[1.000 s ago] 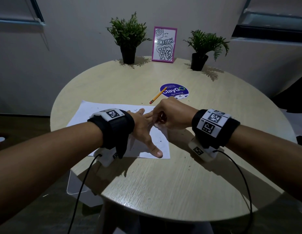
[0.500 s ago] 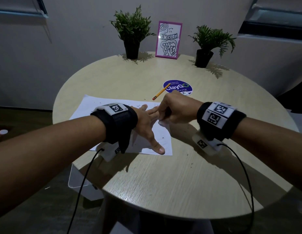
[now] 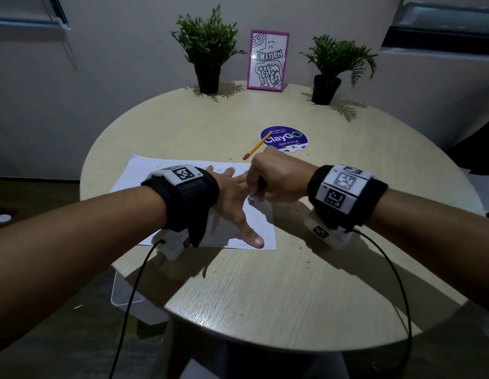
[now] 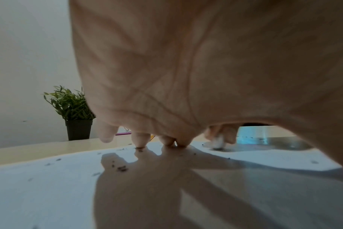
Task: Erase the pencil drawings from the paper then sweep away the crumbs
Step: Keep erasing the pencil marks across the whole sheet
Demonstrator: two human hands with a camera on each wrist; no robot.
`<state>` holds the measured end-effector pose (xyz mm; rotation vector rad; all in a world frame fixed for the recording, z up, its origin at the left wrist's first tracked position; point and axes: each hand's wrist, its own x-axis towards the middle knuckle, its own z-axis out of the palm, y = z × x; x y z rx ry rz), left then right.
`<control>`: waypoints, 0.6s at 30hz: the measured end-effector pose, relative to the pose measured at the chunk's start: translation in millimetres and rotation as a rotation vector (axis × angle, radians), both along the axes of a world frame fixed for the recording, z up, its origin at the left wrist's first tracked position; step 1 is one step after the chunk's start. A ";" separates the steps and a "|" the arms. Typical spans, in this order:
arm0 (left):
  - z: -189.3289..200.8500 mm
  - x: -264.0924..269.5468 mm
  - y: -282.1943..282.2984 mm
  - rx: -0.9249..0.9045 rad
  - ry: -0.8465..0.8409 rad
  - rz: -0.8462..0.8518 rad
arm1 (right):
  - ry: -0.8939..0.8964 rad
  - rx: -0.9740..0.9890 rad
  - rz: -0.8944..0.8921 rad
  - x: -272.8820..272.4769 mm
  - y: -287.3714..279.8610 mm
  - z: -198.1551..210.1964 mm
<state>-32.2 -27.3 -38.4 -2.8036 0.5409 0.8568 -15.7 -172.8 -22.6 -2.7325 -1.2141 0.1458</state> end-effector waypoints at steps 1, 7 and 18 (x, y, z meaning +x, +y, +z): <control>-1.1 1.1 0.9 -0.002 0.007 0.000 | 0.024 -0.004 0.006 -6.3 -2.3 -1.2; -8.3 4.8 3.5 -0.021 0.017 0.005 | 0.140 -0.013 0.025 -14.6 -10.1 4.8; -8.2 5.8 3.4 -0.018 0.025 0.011 | 0.150 -0.046 0.059 -27.7 -11.9 3.8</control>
